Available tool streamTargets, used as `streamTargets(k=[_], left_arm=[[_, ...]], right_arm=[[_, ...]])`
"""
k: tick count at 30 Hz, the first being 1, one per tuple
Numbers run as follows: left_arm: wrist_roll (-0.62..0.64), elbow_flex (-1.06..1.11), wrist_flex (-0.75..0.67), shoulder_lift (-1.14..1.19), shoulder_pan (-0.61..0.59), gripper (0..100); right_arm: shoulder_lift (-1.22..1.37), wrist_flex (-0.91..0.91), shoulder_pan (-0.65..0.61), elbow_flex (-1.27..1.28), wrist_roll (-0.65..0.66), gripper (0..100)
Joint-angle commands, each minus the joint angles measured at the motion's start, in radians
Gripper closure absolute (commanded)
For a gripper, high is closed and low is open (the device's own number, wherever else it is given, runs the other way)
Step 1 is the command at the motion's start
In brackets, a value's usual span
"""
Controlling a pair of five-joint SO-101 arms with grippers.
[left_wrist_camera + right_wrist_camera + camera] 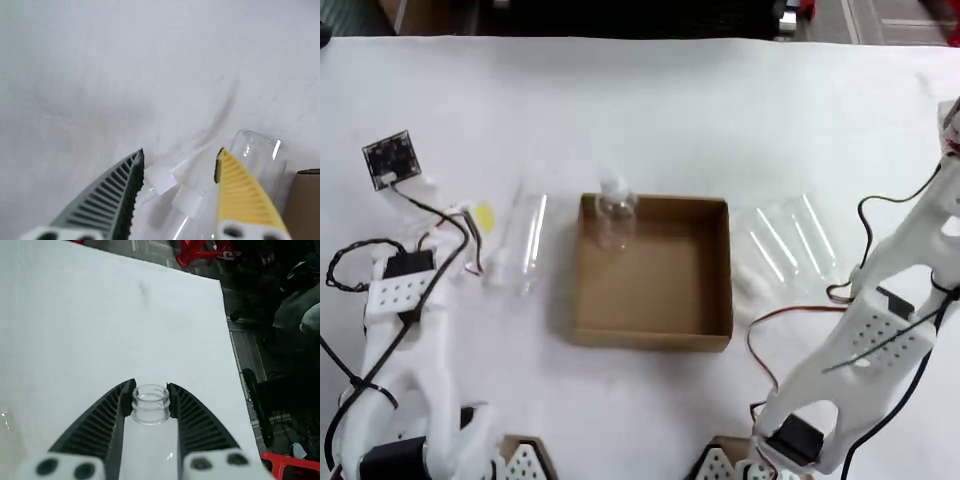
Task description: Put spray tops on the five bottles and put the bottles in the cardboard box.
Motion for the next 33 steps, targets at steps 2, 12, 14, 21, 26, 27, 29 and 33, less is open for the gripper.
streamTargets(k=[2, 12, 14, 21, 26, 27, 29, 33], left_arm=[[0.008, -0.058, 0.083, -0.122, -0.008, 78], [0.008, 0.0, 0.253, -0.633, -0.019, 78], [0.008, 0.029, 0.253, -0.756, -0.012, 78], [0.008, 0.017, 0.305, -1.236, 0.093, 77], [-0.068, -0.028, 0.376, -1.349, 0.105, 78], [-0.101, -0.037, 0.385, -1.331, 0.107, 78], [-0.115, -0.048, 0.385, -1.334, 0.108, 78], [0.018, -0.064, 0.387, -1.349, 0.183, 80]], right_arm=[[-0.194, 0.031, 0.012, 0.078, -0.1, 98.2], [-0.796, 0.025, -0.139, 0.664, -0.098, 98.2], [-0.898, 0.025, -0.202, 0.735, -0.098, 98.2], [-1.127, 0.019, -0.414, 0.887, -0.107, 98.2], [-1.214, 0.019, -0.547, 0.961, -0.124, 98.2], [-1.225, 0.019, -0.573, 0.962, -0.15, 98.2], [-1.241, 0.016, -0.621, 0.957, -0.195, 98.2], [-1.256, -0.035, -0.745, 0.959, -0.275, 98.2]])
